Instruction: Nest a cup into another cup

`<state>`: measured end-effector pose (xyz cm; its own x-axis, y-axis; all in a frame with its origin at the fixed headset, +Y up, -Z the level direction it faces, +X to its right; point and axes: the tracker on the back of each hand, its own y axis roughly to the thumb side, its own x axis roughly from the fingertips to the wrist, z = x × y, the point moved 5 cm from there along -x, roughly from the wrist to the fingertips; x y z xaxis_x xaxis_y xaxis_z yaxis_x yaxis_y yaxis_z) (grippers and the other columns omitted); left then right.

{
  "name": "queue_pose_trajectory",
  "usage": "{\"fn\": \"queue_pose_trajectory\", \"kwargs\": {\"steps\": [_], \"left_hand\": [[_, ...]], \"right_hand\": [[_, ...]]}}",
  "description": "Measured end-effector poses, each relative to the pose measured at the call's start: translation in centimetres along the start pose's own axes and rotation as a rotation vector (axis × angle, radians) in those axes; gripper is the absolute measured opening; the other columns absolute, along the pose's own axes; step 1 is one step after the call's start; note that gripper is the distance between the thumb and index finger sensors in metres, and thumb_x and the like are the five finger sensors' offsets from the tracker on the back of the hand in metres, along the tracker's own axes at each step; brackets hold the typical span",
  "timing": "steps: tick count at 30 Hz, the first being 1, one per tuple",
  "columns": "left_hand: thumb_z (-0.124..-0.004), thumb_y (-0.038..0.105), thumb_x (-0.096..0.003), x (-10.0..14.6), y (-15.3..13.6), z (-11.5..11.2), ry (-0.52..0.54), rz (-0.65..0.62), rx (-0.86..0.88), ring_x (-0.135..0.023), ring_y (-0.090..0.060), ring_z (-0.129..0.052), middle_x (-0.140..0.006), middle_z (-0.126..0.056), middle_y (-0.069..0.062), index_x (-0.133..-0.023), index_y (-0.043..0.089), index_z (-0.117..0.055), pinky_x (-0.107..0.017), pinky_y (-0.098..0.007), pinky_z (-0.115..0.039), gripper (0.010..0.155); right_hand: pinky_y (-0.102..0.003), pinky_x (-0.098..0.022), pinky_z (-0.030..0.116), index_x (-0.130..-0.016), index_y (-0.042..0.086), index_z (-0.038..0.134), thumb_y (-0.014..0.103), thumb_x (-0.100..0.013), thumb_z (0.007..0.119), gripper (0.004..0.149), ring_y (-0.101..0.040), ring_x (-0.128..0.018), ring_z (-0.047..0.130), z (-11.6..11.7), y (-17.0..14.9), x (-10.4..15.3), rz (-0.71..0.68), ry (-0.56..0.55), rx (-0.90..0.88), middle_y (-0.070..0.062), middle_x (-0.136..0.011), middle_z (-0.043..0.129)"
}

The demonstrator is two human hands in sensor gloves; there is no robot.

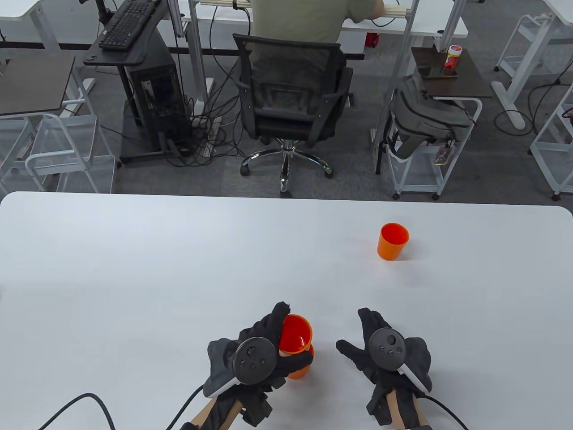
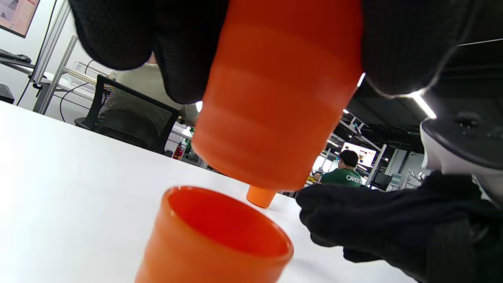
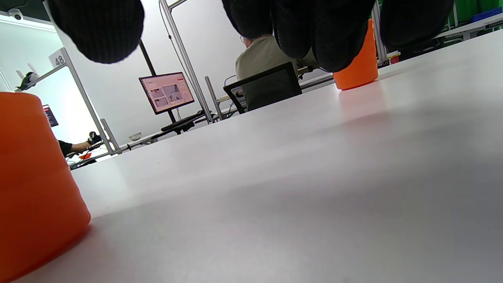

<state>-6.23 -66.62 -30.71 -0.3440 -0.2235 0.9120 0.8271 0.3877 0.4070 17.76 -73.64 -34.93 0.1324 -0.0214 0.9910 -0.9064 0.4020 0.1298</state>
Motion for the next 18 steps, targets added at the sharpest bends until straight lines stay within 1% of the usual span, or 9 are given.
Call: {"fn": "queue_pose_trajectory", "kwargs": {"steps": [3,13,18], "left_hand": [[-0.082,0.07,-0.0415,0.1,0.1,-1.0,0.011,-0.012,0.004,-0.087,-0.034,-0.094,-0.105,-0.08,-0.021,-0.114,0.0,-0.047,-0.064,-0.057,-0.078,0.106],[-0.081,0.069,-0.042,-0.2,-0.1,-4.1,-0.067,-0.016,-0.093,-0.09,-0.034,-0.092,-0.107,-0.078,-0.02,-0.114,0.001,-0.045,-0.065,-0.057,-0.077,0.106],[-0.08,0.069,-0.0431,-0.2,-0.7,-5.3,-0.105,-0.002,-0.084,-0.092,-0.035,-0.089,-0.109,-0.075,-0.021,-0.115,0.002,-0.043,-0.067,-0.058,-0.075,0.105]], "right_hand": [[-0.074,-0.063,0.055,-0.114,0.0,0.04,0.059,-0.052,0.073,0.092,-0.057,-0.097,0.062,0.1,0.0,0.1,-0.001,0.002,0.006,-0.034,-0.112,0.051],[-0.074,-0.063,0.055,-0.114,0.0,0.04,0.059,-0.052,0.073,0.091,-0.057,-0.097,0.062,0.2,0.0,0.1,0.002,0.01,0.021,-0.034,-0.112,0.051],[-0.074,-0.063,0.055,-0.114,0.0,0.041,0.059,-0.053,0.073,0.091,-0.057,-0.097,0.062,0.3,0.0,0.1,0.005,0.012,0.023,-0.034,-0.112,0.051]]}}
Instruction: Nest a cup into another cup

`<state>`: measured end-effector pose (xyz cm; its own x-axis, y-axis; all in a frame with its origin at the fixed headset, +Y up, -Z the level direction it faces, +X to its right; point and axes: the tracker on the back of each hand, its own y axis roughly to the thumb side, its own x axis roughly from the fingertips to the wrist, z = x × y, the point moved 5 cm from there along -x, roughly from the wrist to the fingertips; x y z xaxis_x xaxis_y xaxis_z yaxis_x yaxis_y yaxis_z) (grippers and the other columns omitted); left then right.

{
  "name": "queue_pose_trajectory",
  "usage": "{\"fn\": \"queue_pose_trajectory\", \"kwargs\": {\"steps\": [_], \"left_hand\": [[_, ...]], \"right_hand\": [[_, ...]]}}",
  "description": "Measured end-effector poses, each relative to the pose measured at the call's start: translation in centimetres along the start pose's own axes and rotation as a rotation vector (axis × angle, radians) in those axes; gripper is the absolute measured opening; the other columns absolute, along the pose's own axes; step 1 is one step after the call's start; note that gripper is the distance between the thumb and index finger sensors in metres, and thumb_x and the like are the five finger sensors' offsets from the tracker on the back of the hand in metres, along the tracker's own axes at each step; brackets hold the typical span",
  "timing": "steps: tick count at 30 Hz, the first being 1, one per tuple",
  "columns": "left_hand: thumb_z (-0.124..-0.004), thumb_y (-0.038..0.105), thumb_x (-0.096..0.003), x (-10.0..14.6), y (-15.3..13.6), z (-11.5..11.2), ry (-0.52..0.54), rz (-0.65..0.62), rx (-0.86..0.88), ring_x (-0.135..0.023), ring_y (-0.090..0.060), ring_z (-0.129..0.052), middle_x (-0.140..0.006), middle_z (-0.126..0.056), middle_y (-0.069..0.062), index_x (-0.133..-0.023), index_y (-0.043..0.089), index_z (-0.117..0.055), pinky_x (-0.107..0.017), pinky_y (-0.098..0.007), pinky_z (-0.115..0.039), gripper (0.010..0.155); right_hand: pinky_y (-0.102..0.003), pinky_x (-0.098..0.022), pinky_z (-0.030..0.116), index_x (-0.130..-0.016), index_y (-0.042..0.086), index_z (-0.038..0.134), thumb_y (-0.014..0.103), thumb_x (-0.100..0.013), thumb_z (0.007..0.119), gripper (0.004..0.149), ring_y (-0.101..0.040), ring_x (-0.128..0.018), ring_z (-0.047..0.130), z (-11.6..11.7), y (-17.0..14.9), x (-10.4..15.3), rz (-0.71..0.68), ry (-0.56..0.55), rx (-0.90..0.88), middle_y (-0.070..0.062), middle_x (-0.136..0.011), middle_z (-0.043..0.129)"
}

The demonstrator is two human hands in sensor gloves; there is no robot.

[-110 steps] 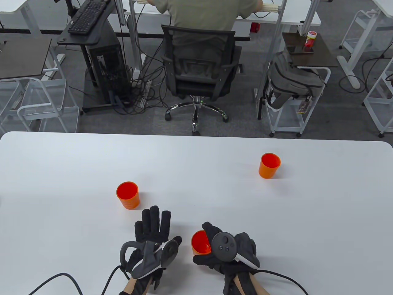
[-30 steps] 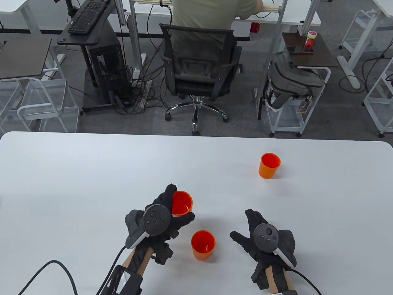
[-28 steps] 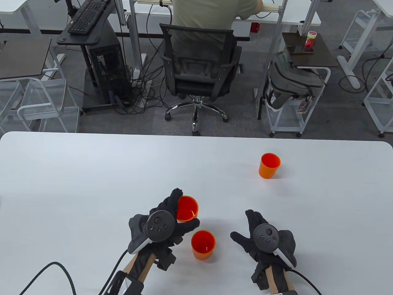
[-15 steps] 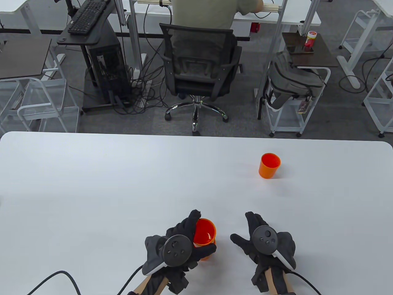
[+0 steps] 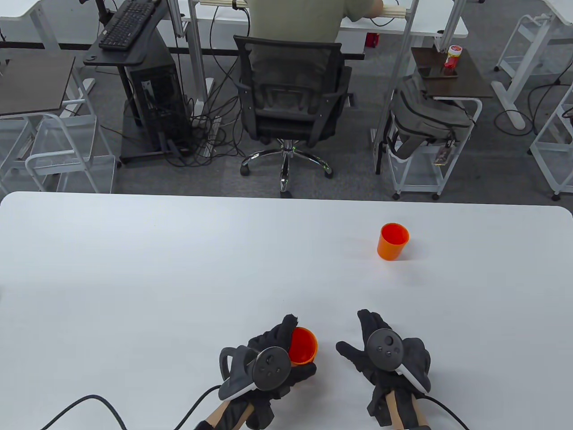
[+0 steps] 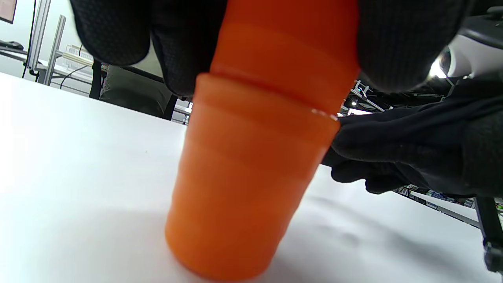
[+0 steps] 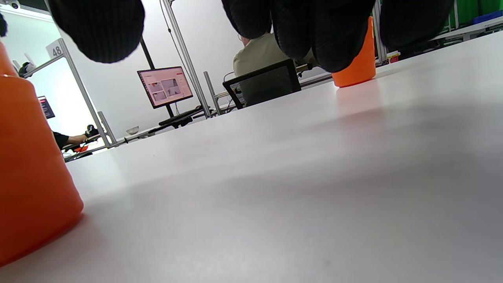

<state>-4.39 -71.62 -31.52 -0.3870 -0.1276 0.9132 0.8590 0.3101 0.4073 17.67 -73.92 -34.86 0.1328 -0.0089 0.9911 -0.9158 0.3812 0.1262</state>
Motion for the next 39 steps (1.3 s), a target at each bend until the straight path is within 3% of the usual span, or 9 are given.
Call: {"fn": "queue_pose_trajectory", "kwargs": {"steps": [10,14,20,23,31,35,39], "left_hand": [[-0.077,0.07,-0.0447,0.0,-0.4,-0.4,-0.028,0.006,0.042,-0.097,-0.041,-0.084,-0.113,-0.069,-0.025,-0.116,0.001,-0.039,-0.068,-0.062,-0.071,0.106],[-0.072,0.073,-0.0448,0.3,-0.6,0.2,-0.05,-0.027,0.081,-0.104,-0.051,-0.069,-0.119,-0.055,-0.031,-0.117,0.002,-0.03,-0.071,-0.067,-0.065,0.109],[-0.064,0.073,-0.0492,1.3,-3.4,3.2,0.084,-0.009,0.256,-0.107,-0.055,-0.057,-0.121,-0.047,-0.033,-0.118,0.006,-0.034,-0.072,-0.069,-0.061,0.1],[-0.064,0.072,-0.0499,1.5,-5.3,4.5,0.158,0.026,0.283,-0.107,-0.055,-0.056,-0.121,-0.046,-0.032,-0.118,0.007,-0.036,-0.072,-0.069,-0.06,0.098],[-0.063,0.071,-0.0517,2.7,-8.3,6.3,0.235,0.112,0.347,-0.106,-0.056,-0.056,-0.12,-0.046,-0.033,-0.118,0.006,-0.037,-0.072,-0.069,-0.06,0.096],[-0.062,0.071,-0.0519,2.6,-9.2,6.6,0.235,0.136,0.377,-0.106,-0.056,-0.055,-0.121,-0.046,-0.033,-0.118,0.007,-0.037,-0.072,-0.069,-0.06,0.096],[-0.063,0.071,-0.052,2.6,-10.0,6.8,0.247,0.154,0.374,-0.106,-0.056,-0.056,-0.121,-0.046,-0.033,-0.118,0.007,-0.038,-0.072,-0.069,-0.06,0.095]], "right_hand": [[-0.074,-0.063,0.055,-0.114,0.0,0.04,0.059,-0.052,0.073,0.091,-0.057,-0.097,0.062,0.1,-0.2,-0.1,0.008,0.008,0.007,-0.034,-0.112,0.051],[-0.074,-0.063,0.055,-0.114,0.0,0.04,0.059,-0.052,0.073,0.091,-0.057,-0.097,0.062,0.0,-0.3,-0.1,0.008,0.002,0.004,-0.034,-0.112,0.051],[-0.074,-0.064,0.054,-0.114,0.0,0.039,0.059,-0.052,0.073,0.093,-0.055,-0.099,0.06,-0.5,-0.4,-0.3,-0.001,-0.01,-0.061,-0.033,-0.113,0.049],[-0.075,-0.065,0.05,-0.115,0.0,0.033,0.06,-0.049,0.076,0.099,-0.055,-0.101,0.056,-1.9,-1.1,-0.8,0.009,-0.066,-0.151,-0.033,-0.115,0.045],[-0.074,-0.066,0.049,-0.114,-0.003,0.022,0.06,-0.045,0.081,0.111,-0.055,-0.101,0.053,-6.4,-6.6,-5.6,0.183,-0.201,-0.343,-0.035,-0.115,0.037],[-0.074,-0.067,0.049,-0.112,-0.002,0.01,0.06,-0.043,0.083,0.118,-0.051,-0.103,0.051,-5.9,-10.8,-9.7,0.289,-0.234,-0.492,-0.031,-0.116,0.026],[-0.076,-0.067,0.045,-0.11,0.005,0.0,0.059,-0.042,0.084,0.121,-0.053,-0.105,0.043,-4.9,-12.7,-13.3,0.351,-0.197,-0.502,-0.028,-0.117,0.017]]}}
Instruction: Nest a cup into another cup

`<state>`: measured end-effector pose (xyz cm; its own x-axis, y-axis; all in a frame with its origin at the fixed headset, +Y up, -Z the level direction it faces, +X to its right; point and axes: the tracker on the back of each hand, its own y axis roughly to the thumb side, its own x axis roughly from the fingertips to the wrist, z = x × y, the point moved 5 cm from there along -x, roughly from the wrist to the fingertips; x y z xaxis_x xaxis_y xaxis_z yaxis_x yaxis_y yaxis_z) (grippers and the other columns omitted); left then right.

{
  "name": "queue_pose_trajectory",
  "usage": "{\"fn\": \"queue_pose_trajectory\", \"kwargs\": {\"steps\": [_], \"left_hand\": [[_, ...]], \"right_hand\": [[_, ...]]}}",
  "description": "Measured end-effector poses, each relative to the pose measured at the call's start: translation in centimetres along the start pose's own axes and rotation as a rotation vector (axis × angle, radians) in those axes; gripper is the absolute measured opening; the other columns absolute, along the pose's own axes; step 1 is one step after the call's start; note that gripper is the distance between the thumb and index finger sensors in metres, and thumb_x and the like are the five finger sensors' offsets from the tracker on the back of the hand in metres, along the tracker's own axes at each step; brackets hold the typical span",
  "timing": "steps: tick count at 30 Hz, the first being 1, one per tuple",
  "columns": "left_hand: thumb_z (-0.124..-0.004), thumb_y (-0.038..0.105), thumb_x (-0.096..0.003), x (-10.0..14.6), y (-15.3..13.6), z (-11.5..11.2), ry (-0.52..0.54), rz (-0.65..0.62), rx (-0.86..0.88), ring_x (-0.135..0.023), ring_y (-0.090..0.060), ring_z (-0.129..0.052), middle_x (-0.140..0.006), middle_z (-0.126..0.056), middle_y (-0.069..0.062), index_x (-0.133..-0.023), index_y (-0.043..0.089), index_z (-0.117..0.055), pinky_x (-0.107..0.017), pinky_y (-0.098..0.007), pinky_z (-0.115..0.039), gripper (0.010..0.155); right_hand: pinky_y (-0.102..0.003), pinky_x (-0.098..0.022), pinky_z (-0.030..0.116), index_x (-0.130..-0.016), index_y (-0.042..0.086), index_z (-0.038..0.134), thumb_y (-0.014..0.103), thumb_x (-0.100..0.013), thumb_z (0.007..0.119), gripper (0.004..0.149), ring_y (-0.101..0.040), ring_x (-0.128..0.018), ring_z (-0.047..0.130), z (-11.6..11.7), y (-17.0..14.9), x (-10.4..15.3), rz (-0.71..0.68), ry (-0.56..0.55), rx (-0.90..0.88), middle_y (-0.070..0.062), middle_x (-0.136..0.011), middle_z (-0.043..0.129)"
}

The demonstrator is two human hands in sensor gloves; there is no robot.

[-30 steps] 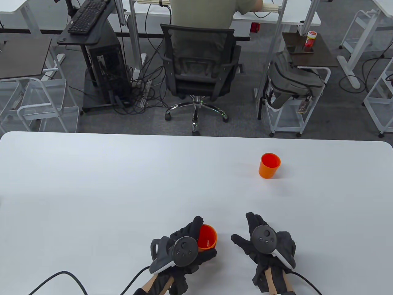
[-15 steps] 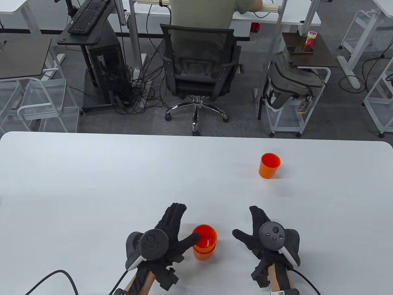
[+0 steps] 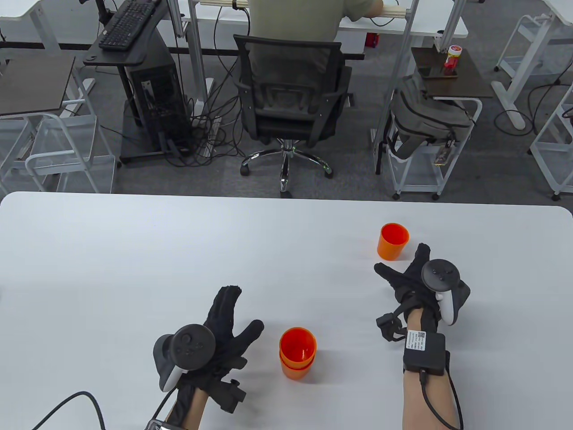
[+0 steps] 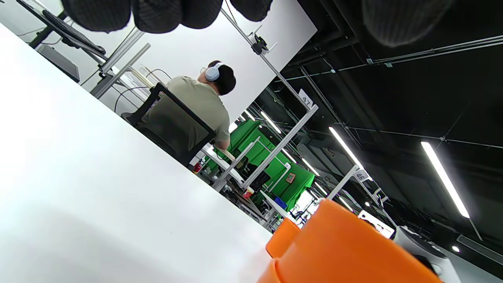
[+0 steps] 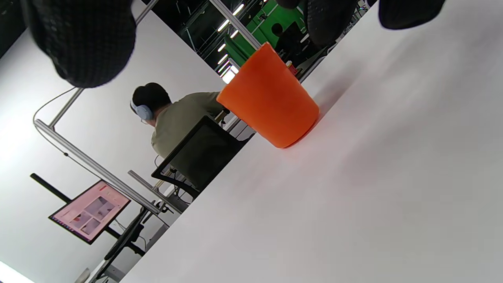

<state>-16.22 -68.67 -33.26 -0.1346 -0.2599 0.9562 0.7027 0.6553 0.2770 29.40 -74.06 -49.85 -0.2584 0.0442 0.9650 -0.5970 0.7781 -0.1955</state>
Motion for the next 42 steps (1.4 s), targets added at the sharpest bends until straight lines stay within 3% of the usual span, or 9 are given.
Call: {"fn": "queue_pose_trajectory", "kwargs": {"steps": [6,11,16,21,24,28,32,42], "left_hand": [[-0.062,0.071,-0.0522,-0.2,-0.9,0.1,0.006,0.031,0.002,-0.106,-0.056,-0.056,-0.121,-0.047,-0.032,-0.118,0.006,-0.038,-0.072,-0.069,-0.06,0.095],[-0.062,0.071,-0.0523,-0.4,-1.3,-0.2,-0.006,0.046,-0.012,-0.107,-0.055,-0.056,-0.121,-0.047,-0.032,-0.118,0.006,-0.037,-0.072,-0.069,-0.06,0.095],[-0.062,0.071,-0.0524,-0.5,-1.7,-0.8,-0.027,0.06,-0.019,-0.106,-0.056,-0.056,-0.121,-0.047,-0.032,-0.118,0.006,-0.037,-0.072,-0.069,-0.06,0.095],[-0.061,0.071,-0.0525,-0.5,-1.7,-1.0,-0.036,0.063,-0.028,-0.106,-0.056,-0.056,-0.121,-0.046,-0.033,-0.118,0.006,-0.036,-0.072,-0.069,-0.06,0.096],[-0.062,0.071,-0.0525,-0.5,-1.8,-0.9,-0.034,0.068,-0.035,-0.106,-0.056,-0.056,-0.121,-0.046,-0.033,-0.118,0.006,-0.036,-0.072,-0.069,-0.06,0.096],[-0.062,0.07,-0.0526,-0.5,-2.2,-0.9,-0.033,0.079,-0.04,-0.106,-0.057,-0.056,-0.12,-0.046,-0.033,-0.118,0.005,-0.037,-0.072,-0.069,-0.06,0.095],[-0.062,0.07,-0.0526,-0.4,-2.0,-0.7,-0.032,0.073,-0.044,-0.105,-0.057,-0.056,-0.12,-0.046,-0.034,-0.118,0.005,-0.037,-0.071,-0.069,-0.06,0.095],[-0.062,0.07,-0.0525,-0.2,-1.6,-0.9,-0.046,0.053,-0.084,-0.105,-0.058,-0.055,-0.12,-0.046,-0.034,-0.118,0.005,-0.037,-0.071,-0.069,-0.06,0.095]], "right_hand": [[-0.077,-0.067,0.042,-0.111,0.005,0.001,0.057,-0.042,0.086,0.121,-0.054,-0.106,0.036,0.9,0.5,-4.8,0.043,-0.038,0.073,-0.028,-0.117,0.016],[-0.076,-0.067,0.043,-0.112,0.002,0.006,0.055,-0.042,0.087,0.12,-0.054,-0.105,0.041,1.6,0.5,-6.9,0.048,-0.042,0.118,-0.03,-0.117,0.023],[-0.075,-0.067,0.047,-0.114,0.001,0.014,0.054,-0.041,0.088,0.117,-0.054,-0.104,0.048,2.3,0.2,-7.7,0.067,-0.03,0.154,-0.032,-0.117,0.032],[-0.071,-0.065,0.056,-0.114,0.003,0.032,0.048,-0.044,0.09,0.101,-0.046,-0.097,0.068,2.0,0.0,-8.1,0.071,-0.089,0.15,-0.025,-0.112,0.052],[-0.071,-0.065,0.058,-0.113,0.003,0.034,0.047,-0.043,0.091,0.101,-0.046,-0.096,0.07,1.8,0.0,-7.8,0.063,-0.077,0.097,-0.025,-0.111,0.055],[-0.071,-0.064,0.058,-0.113,0.002,0.035,0.047,-0.043,0.092,0.101,-0.047,-0.095,0.071,1.4,1.3,-6.6,-0.003,-0.04,0.056,-0.026,-0.11,0.056],[-0.071,-0.063,0.06,-0.113,0.002,0.036,0.048,-0.042,0.093,0.102,-0.048,-0.094,0.071,0.8,4.2,-3.7,-0.131,0.021,0.031,-0.026,-0.109,0.057],[-0.07,-0.062,0.063,-0.113,0.0,0.038,0.051,-0.043,0.093,0.103,-0.047,-0.092,0.073,1.6,12.9,7.5,-0.482,0.205,0.043,-0.026,-0.108,0.059]]}}
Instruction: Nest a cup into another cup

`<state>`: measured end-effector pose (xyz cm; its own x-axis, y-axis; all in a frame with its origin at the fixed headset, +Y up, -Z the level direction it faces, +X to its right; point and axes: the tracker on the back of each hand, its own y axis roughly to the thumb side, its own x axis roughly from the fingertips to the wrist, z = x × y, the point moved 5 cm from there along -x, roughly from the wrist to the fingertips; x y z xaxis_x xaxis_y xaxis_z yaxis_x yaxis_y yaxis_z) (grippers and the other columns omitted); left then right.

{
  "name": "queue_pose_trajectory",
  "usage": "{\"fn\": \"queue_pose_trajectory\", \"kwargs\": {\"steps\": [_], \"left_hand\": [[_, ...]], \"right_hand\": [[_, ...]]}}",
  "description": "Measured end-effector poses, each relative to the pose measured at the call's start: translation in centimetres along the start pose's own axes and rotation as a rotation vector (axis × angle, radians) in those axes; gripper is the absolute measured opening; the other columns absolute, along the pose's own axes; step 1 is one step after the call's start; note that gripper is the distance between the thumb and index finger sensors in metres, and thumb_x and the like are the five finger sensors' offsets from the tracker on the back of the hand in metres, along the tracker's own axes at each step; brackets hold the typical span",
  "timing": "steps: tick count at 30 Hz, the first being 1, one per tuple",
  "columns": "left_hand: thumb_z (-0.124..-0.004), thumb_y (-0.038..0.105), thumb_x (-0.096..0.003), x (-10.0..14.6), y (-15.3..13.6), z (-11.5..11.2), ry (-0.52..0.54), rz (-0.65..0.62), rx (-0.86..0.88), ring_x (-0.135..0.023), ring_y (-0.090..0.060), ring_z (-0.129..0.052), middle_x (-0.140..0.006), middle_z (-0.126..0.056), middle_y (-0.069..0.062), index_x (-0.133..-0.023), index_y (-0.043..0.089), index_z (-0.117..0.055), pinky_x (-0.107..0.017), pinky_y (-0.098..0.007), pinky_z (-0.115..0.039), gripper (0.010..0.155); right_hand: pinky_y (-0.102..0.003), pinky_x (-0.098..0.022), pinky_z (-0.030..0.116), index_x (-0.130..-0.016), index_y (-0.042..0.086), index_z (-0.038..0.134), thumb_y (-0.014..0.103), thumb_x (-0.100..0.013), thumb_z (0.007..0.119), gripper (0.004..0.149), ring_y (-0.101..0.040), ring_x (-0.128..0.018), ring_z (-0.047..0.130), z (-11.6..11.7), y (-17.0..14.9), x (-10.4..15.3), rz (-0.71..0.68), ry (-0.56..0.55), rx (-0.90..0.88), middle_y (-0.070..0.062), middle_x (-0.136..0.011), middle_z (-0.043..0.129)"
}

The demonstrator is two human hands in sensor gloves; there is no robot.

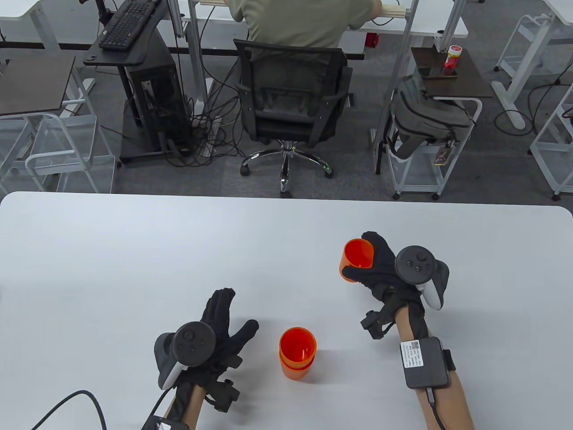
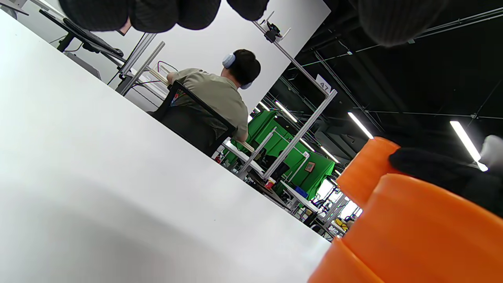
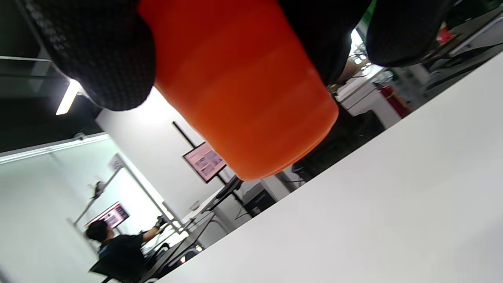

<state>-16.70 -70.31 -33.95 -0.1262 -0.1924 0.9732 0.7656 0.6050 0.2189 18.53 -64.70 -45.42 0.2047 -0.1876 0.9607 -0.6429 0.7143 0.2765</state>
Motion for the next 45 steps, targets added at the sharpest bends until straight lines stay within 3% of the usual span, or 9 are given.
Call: {"fn": "queue_pose_trajectory", "kwargs": {"steps": [7,14,33,41,45], "left_hand": [[-0.062,0.07,-0.0525,0.0,-0.1,-0.2,-0.005,0.001,-0.027,-0.105,-0.058,-0.056,-0.12,-0.047,-0.034,-0.118,0.005,-0.037,-0.071,-0.069,-0.06,0.095],[-0.062,0.07,-0.0526,0.0,-0.2,-0.5,-0.019,0.007,-0.047,-0.105,-0.058,-0.055,-0.12,-0.046,-0.034,-0.118,0.005,-0.037,-0.071,-0.069,-0.06,0.095],[-0.062,0.069,-0.0526,0.1,-0.2,-0.7,-0.027,0.002,-0.086,-0.105,-0.059,-0.055,-0.12,-0.046,-0.035,-0.118,0.005,-0.037,-0.071,-0.069,-0.06,0.095],[-0.062,0.07,-0.0526,0.0,-0.2,-0.8,-0.033,0.007,-0.098,-0.105,-0.059,-0.054,-0.12,-0.046,-0.035,-0.118,0.005,-0.037,-0.071,-0.069,-0.06,0.095],[-0.062,0.069,-0.0526,0.0,-0.1,-0.7,-0.028,0.002,-0.108,-0.105,-0.059,-0.054,-0.12,-0.046,-0.035,-0.118,0.005,-0.037,-0.071,-0.069,-0.059,0.095]], "right_hand": [[-0.071,-0.062,0.063,-0.113,-0.001,0.04,0.053,-0.043,0.092,0.103,-0.047,-0.091,0.075,3.0,7.2,5.2,-0.193,0.117,-0.055,-0.026,-0.107,0.06],[-0.071,-0.063,0.062,-0.113,0.0,0.042,0.055,-0.043,0.091,0.102,-0.046,-0.091,0.075,5.9,10.3,8.2,-0.291,0.196,-0.018,-0.025,-0.107,0.063],[-0.073,-0.063,0.059,-0.114,0.0,0.044,0.056,-0.044,0.09,0.101,-0.048,-0.093,0.075,10.3,8.6,9.5,-0.255,0.31,0.106,-0.026,-0.108,0.064],[-0.073,-0.063,0.058,-0.115,0.002,0.039,0.056,-0.045,0.089,0.102,-0.051,-0.094,0.071,10.5,7.7,9.4,-0.227,0.336,0.108,-0.027,-0.11,0.06],[-0.074,-0.064,0.056,-0.116,0.001,0.035,0.063,-0.045,0.082,0.106,-0.055,-0.097,0.065,9.4,7.8,9.6,-0.239,0.306,0.098,-0.031,-0.113,0.054]]}}
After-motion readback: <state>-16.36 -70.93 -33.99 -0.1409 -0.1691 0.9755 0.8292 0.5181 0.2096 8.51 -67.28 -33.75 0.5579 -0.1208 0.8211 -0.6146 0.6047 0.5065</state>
